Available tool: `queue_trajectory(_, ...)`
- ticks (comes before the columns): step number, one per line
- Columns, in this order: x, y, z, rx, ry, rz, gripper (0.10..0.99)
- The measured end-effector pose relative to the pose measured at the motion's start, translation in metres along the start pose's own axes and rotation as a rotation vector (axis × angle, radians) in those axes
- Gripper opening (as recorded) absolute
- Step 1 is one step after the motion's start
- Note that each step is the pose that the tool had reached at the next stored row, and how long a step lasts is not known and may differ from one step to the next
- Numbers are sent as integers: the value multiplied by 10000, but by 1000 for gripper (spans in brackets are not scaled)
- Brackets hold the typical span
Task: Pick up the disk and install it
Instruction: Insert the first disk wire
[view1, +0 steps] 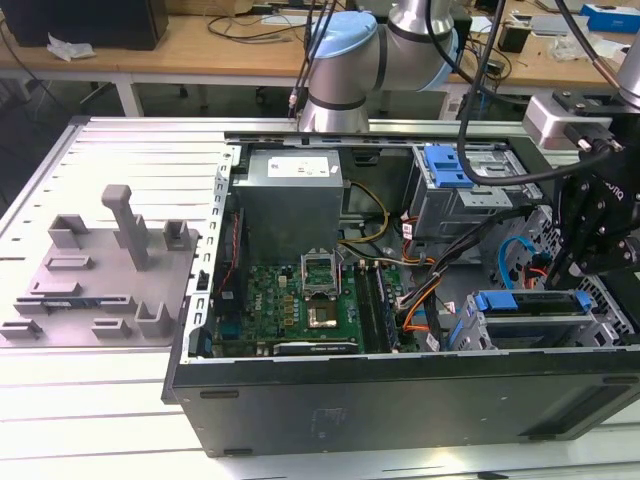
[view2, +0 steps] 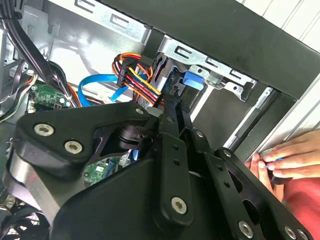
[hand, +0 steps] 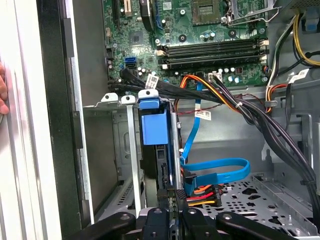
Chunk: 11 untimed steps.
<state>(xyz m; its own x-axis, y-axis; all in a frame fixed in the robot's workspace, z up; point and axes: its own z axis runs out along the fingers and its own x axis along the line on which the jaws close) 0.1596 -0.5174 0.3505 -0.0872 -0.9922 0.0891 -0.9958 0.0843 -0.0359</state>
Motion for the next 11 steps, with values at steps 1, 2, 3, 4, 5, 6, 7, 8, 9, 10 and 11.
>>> queue_trajectory(1,0,0,0,5,-1,-17,169)
queue_trajectory(2,0,1,1,10,-3,-31,169)
queue_trajectory(3,0,4,3,14,-3,-52,169)
queue_trajectory(4,0,7,4,14,-3,-53,169)
queue_trajectory(5,1,8,4,14,-2,-54,169)
queue_trajectory(6,1,8,5,14,0,-54,169)
queue_trajectory(7,2,8,13,14,-4,-54,169)
queue_trajectory(8,4,8,19,15,-1,-55,169)
queue_trajectory(9,6,8,22,14,-1,-55,169)
queue_trajectory(10,8,8,26,14,-2,-55,169)
queue_trajectory(11,8,8,27,14,-3,-55,169)
